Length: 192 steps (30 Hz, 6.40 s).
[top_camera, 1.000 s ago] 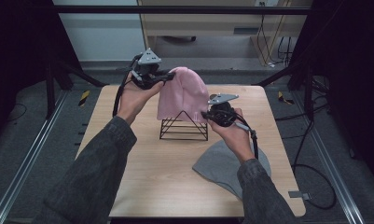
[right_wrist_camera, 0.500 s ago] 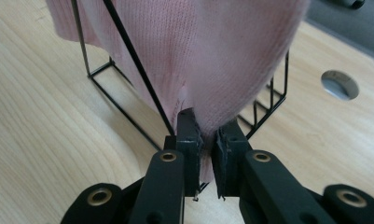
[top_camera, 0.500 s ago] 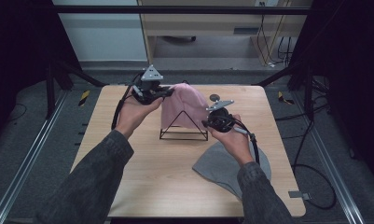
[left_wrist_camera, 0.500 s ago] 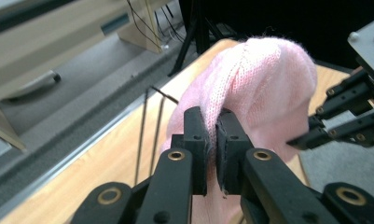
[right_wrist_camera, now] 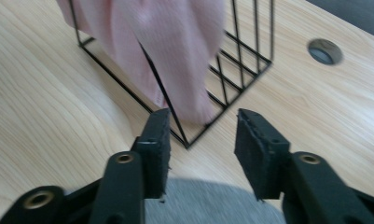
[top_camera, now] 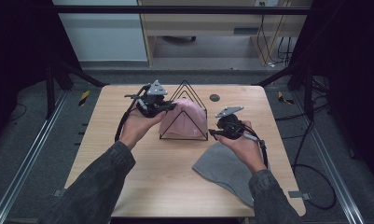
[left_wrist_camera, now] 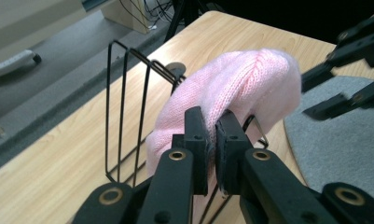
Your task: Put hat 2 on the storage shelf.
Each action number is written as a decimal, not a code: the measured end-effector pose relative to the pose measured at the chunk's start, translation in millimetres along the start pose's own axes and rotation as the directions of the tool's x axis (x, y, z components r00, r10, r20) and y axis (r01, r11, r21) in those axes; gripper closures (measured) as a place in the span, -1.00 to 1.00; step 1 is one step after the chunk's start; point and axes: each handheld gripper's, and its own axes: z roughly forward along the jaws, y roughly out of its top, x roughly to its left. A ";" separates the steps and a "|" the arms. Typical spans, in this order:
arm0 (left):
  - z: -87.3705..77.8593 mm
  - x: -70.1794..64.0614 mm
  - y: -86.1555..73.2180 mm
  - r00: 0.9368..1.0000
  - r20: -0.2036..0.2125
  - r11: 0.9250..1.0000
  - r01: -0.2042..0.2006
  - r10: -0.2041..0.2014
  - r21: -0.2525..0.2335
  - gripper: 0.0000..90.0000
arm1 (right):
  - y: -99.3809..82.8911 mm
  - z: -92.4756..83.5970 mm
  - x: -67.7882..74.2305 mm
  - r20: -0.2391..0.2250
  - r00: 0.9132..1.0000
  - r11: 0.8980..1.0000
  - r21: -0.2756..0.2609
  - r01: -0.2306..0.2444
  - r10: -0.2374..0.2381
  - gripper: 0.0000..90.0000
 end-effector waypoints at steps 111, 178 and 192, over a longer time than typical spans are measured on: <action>-77.9 -35.1 -202.5 0.995 -0.021 0.959 0.103 -0.101 0.262 -0.72 | 39.8 -128.8 63.8 -0.091 0.961 0.950 -0.202 0.239 -0.261 0.91; -108.9 -43.6 46.0 0.968 0.048 0.952 -0.251 0.247 0.176 0.93 | 92.3 -114.1 65.1 -0.180 0.951 0.937 -0.289 0.195 -0.253 0.90; -103.7 -35.1 111.3 0.969 0.015 0.965 -0.249 0.248 0.081 0.92 | 138.4 -151.9 15.2 -0.066 0.981 0.926 -0.347 0.149 -0.182 0.90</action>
